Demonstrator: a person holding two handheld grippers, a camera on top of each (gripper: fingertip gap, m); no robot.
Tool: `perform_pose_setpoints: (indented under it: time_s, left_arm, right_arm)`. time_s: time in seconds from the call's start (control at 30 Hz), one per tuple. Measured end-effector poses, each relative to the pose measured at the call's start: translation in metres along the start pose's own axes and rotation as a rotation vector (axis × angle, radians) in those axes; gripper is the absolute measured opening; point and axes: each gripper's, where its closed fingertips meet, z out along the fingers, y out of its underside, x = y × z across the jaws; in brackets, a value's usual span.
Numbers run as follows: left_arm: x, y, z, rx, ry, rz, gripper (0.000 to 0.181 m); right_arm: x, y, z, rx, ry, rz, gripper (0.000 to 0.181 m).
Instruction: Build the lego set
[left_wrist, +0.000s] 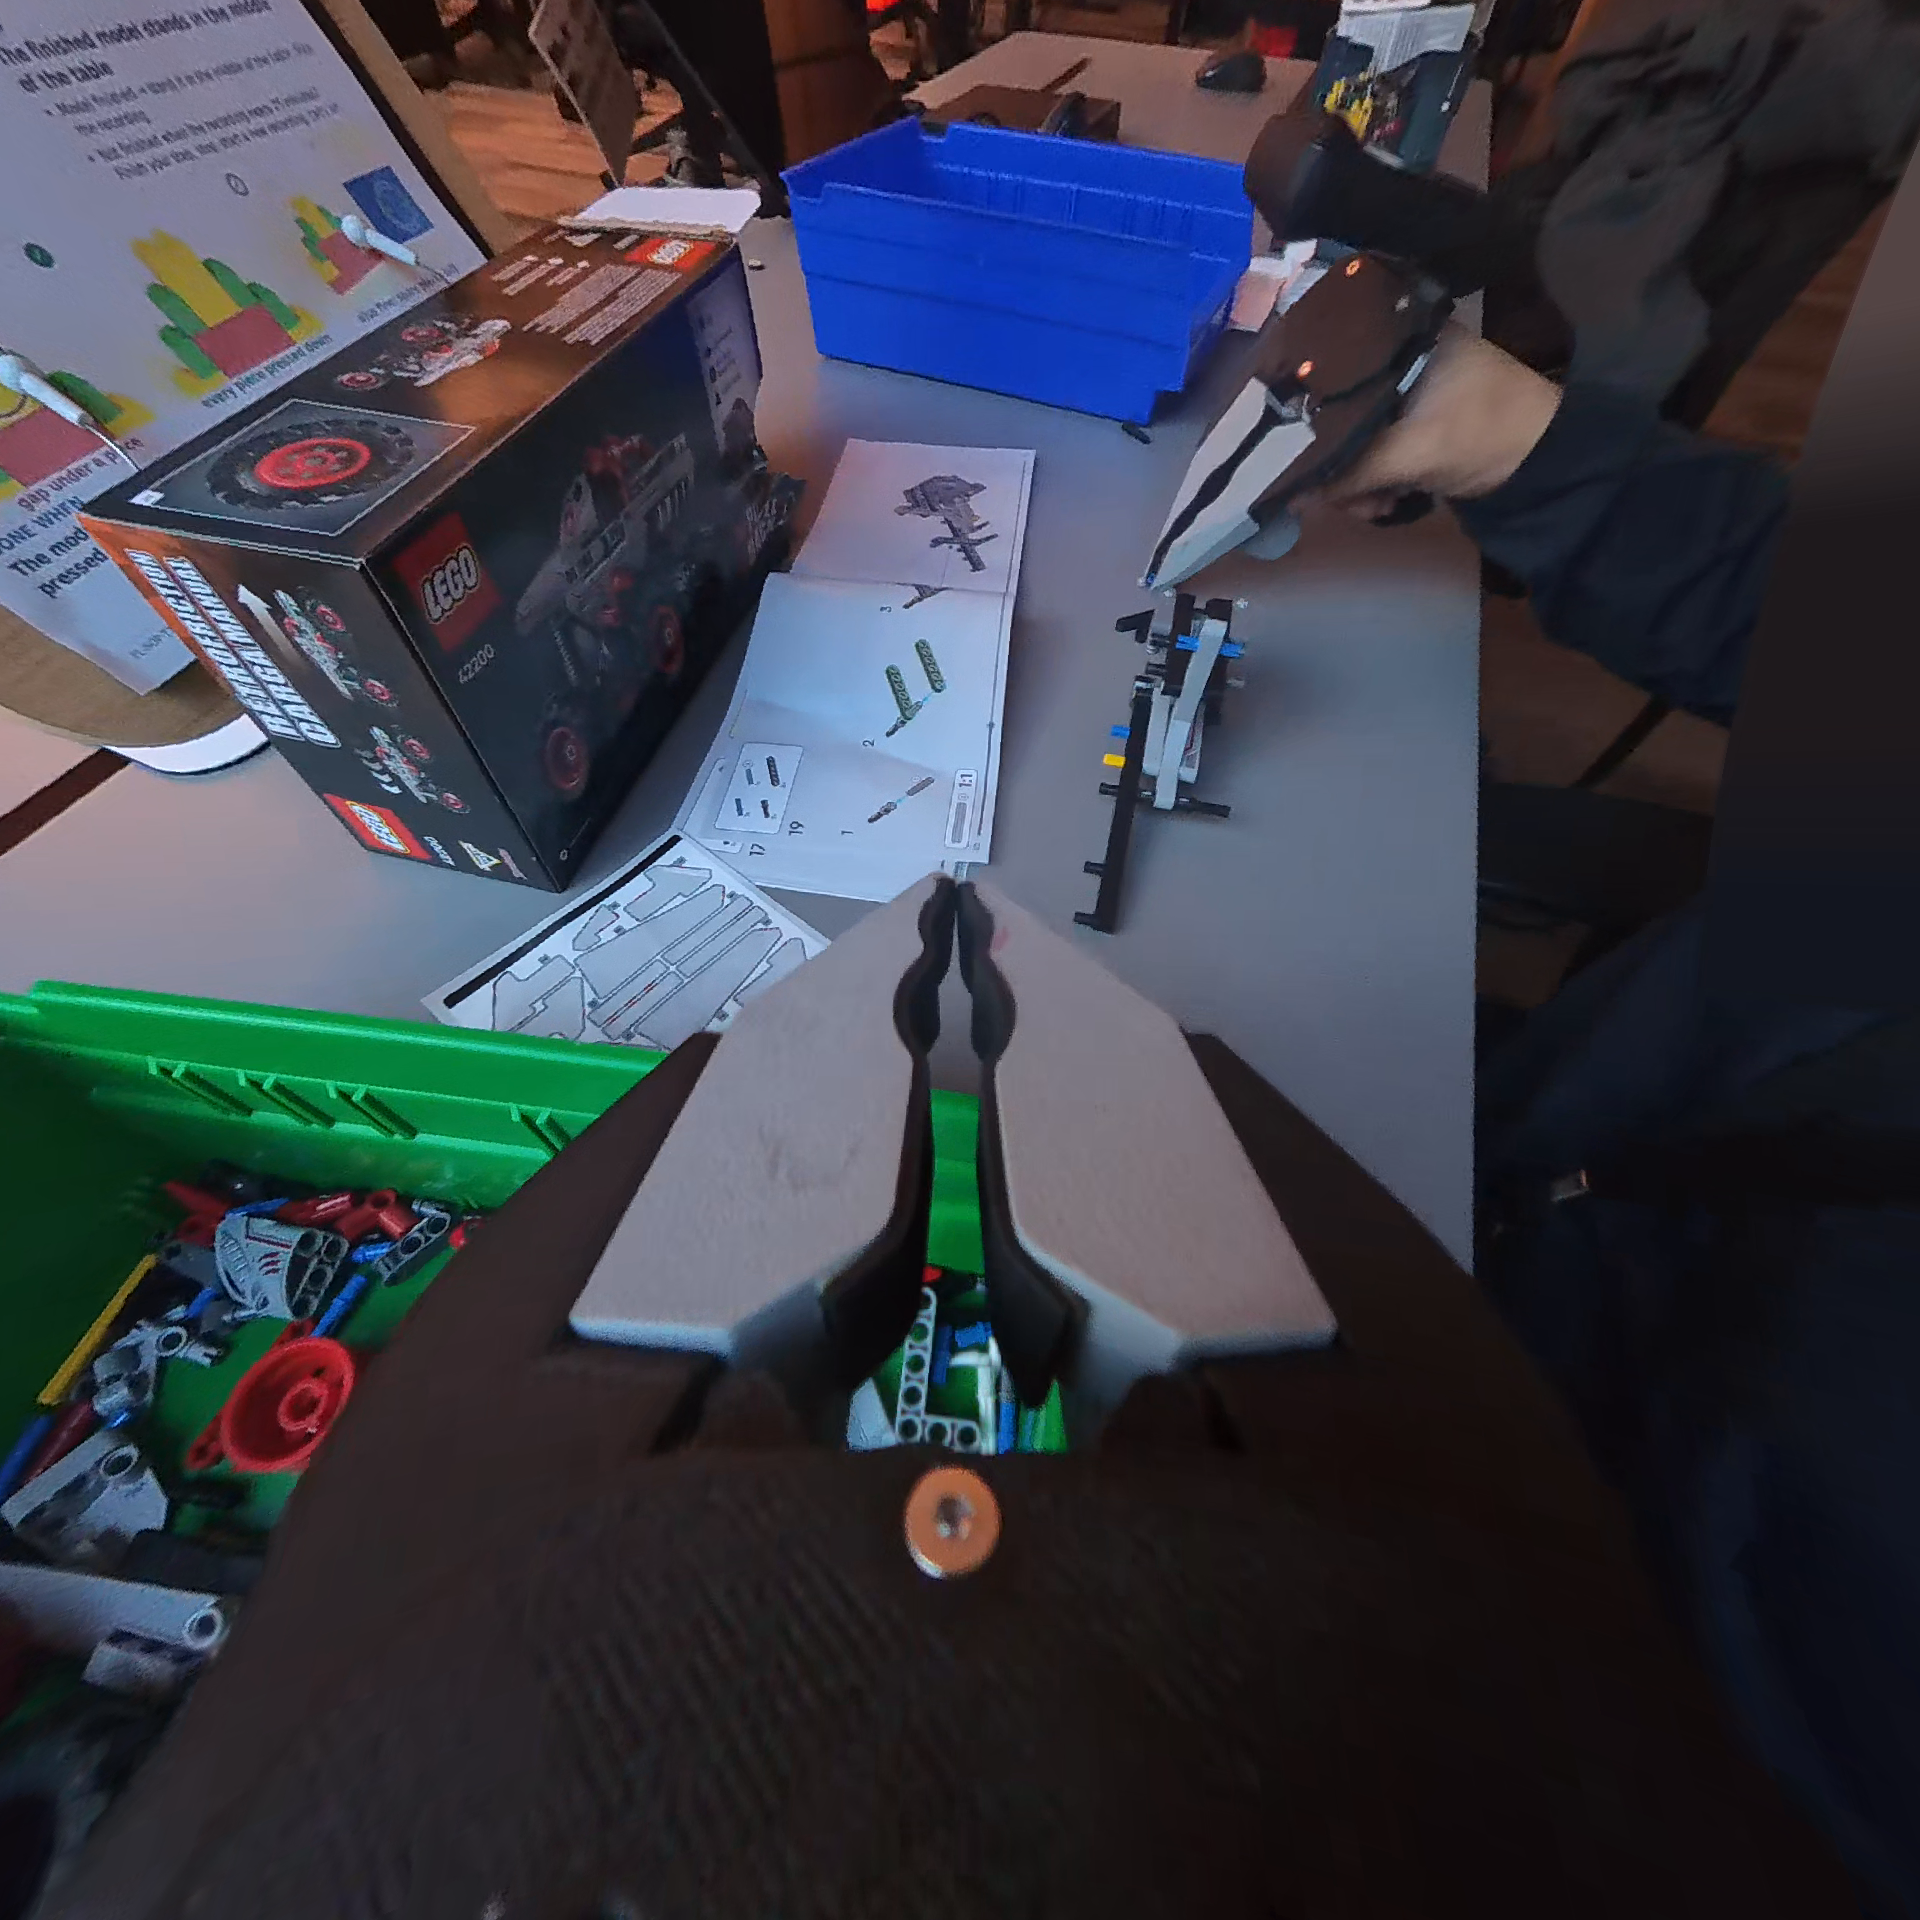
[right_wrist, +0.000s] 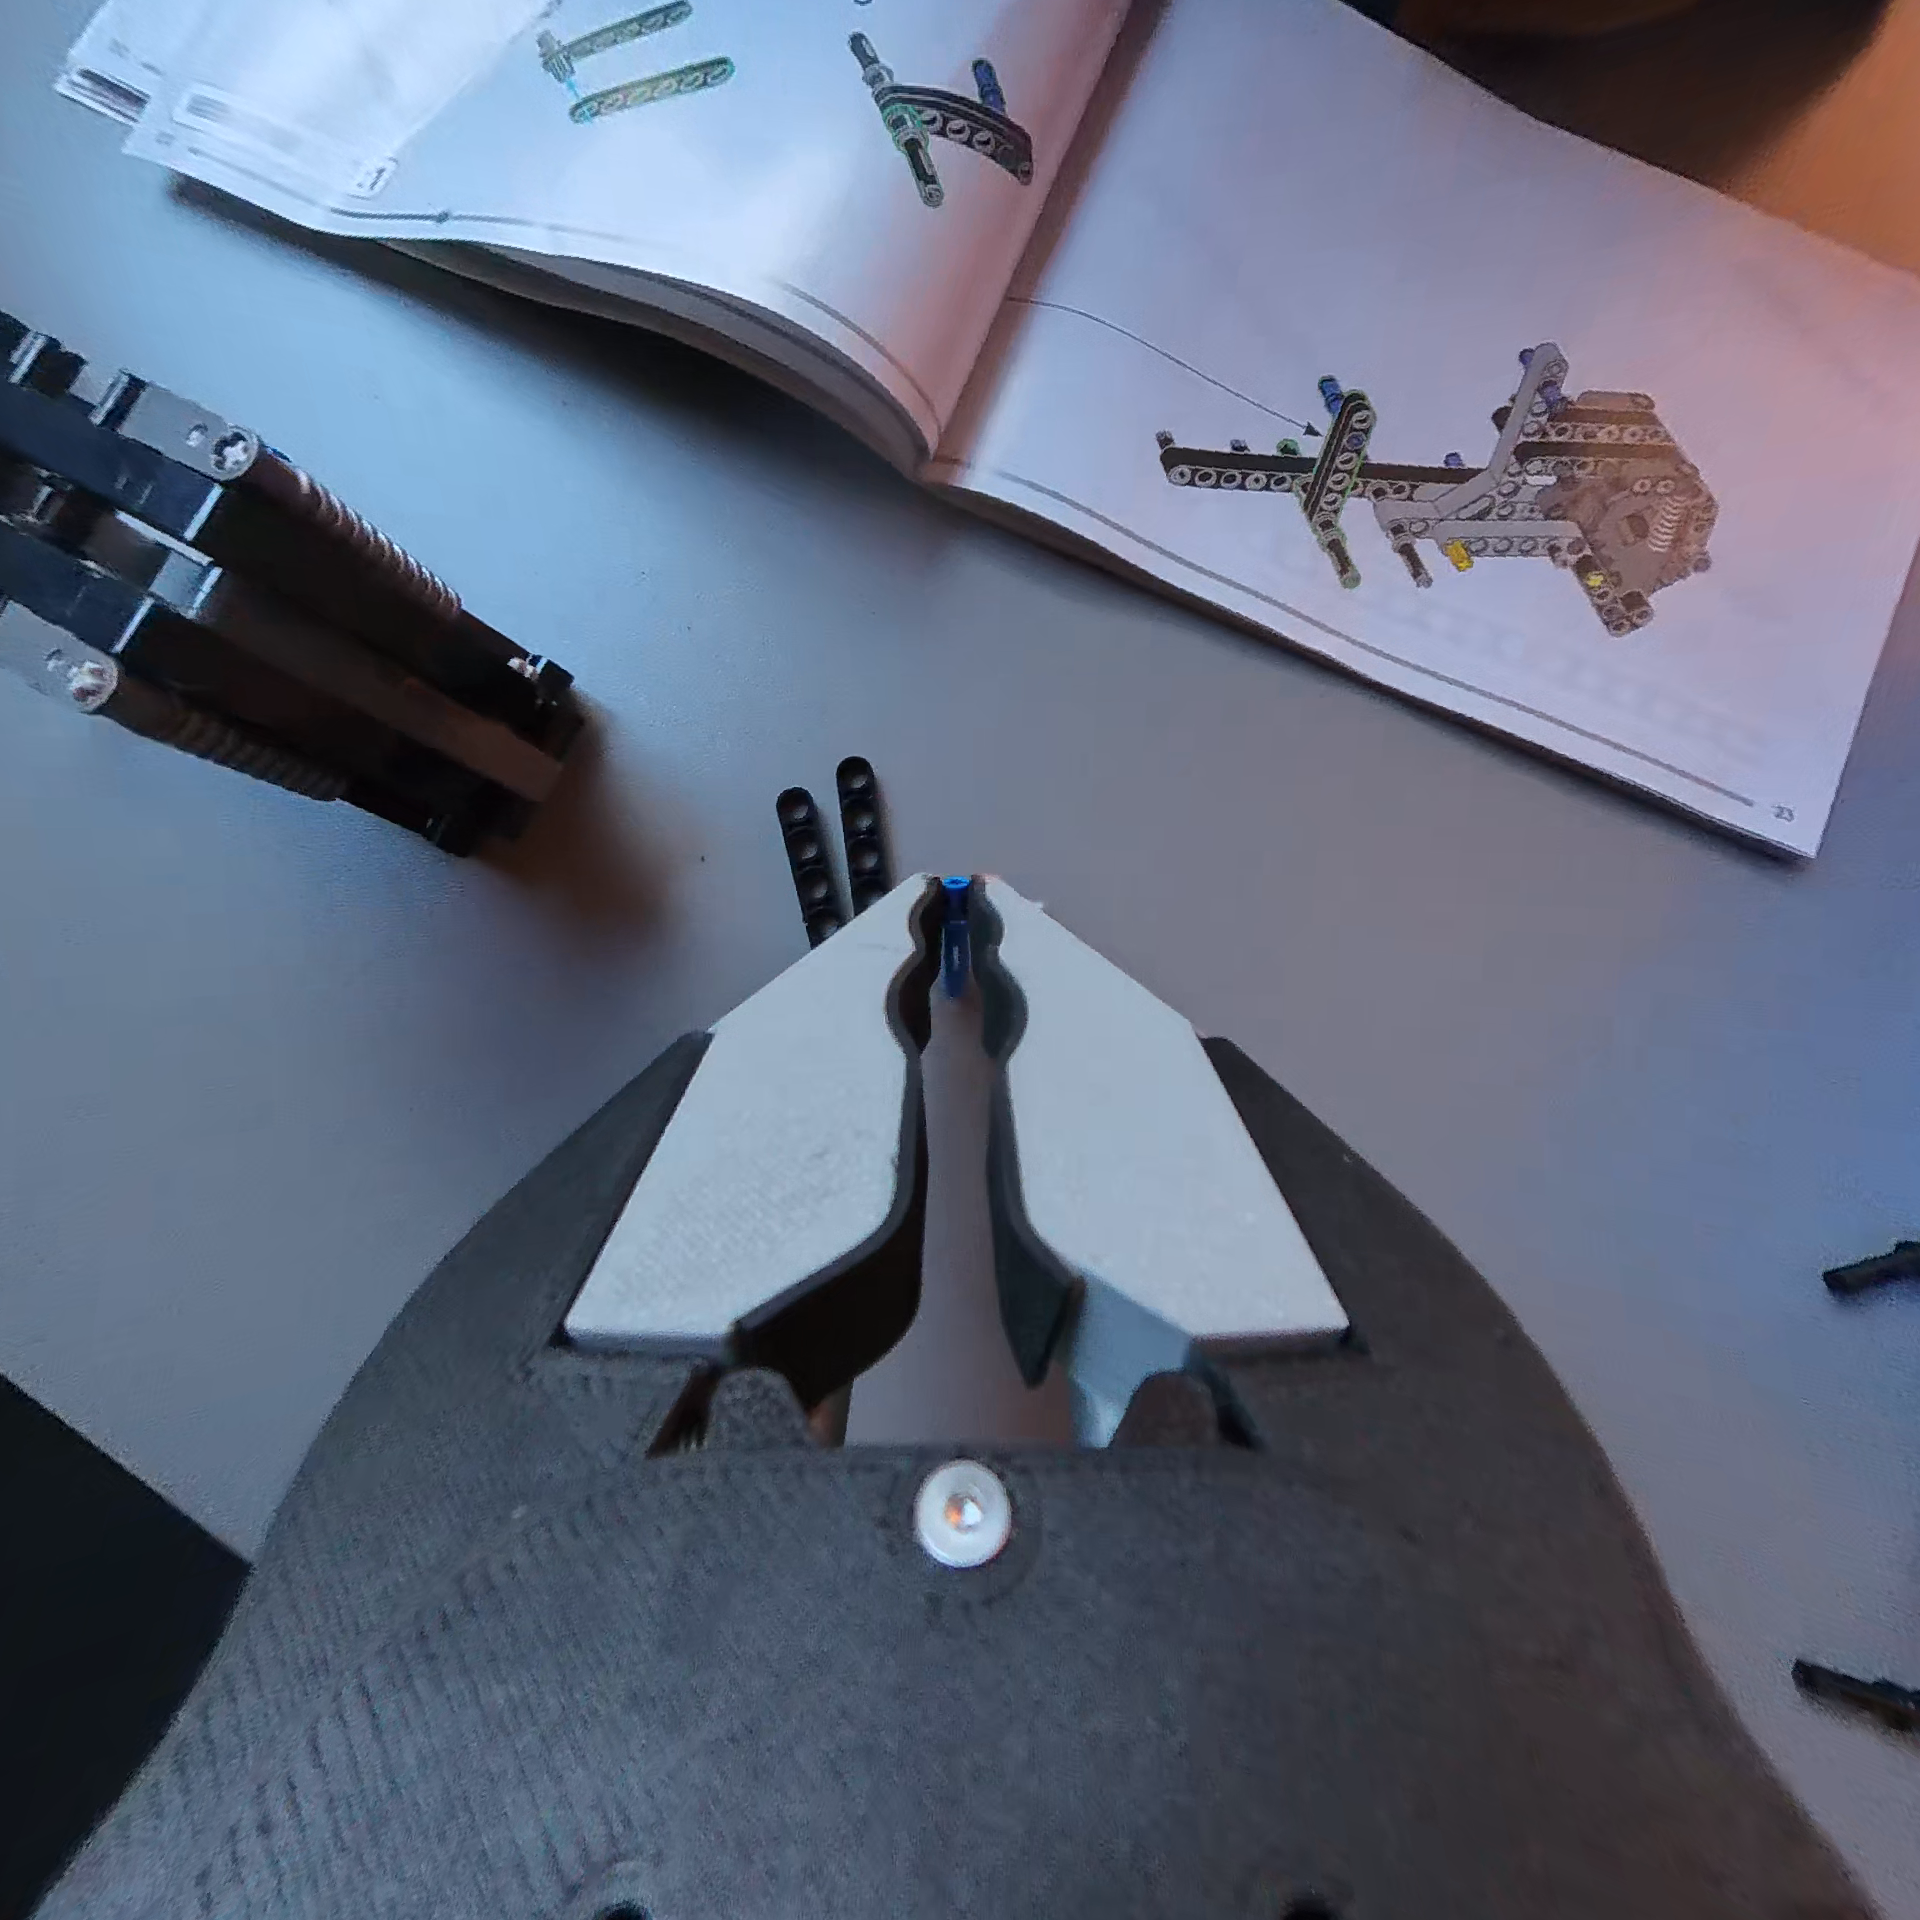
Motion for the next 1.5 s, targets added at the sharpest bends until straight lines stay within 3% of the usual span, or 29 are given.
perform_pose_setpoints:
  time_s: [0.03, 0.47, 0.7, 0.83, 0.97, 1.07, 1.3, 1.5]
  left_arm:
    - [0.000, 0.001, -0.001, -0.007, -0.003, 0.005, 0.000]
    - [-0.015, 0.005, -0.019, -0.072, -0.082, 0.018, 0.000]
    - [-0.038, 0.013, -0.037, -0.112, -0.193, -0.004, 0.000]
    - [-0.058, 0.016, -0.060, -0.145, -0.291, -0.045, 0.000]
    - [-0.073, 0.021, -0.079, -0.163, -0.331, -0.121, 0.000]
    - [-0.085, 0.032, -0.090, -0.204, -0.372, -0.143, 0.004]
    - [-0.087, 0.061, -0.095, -0.310, -0.250, -0.329, 0.017]
    - [-0.090, 0.079, -0.089, -0.455, -0.192, -0.305, 0.029]
  right_arm:
    - [0.000, 0.000, 0.001, -0.002, 0.001, -0.001, 0.002]
    - [-0.006, -0.006, 0.002, 0.043, -0.083, 0.031, 0.006]
    - [0.000, -0.029, -0.025, 0.208, -0.134, 0.056, 0.009]
    - [0.034, -0.046, -0.045, 0.368, -0.047, 0.082, 0.009]
    - [0.088, -0.039, -0.049, 0.444, 0.177, 0.112, 0.008]
    - [0.110, -0.038, -0.050, 0.521, 0.256, 0.145, 0.006]
    - [0.113, -0.024, -0.044, 0.505, 0.300, 0.112, 0.002]
    - [0.114, -0.025, -0.044, 0.518, 0.309, 0.109, 0.000]
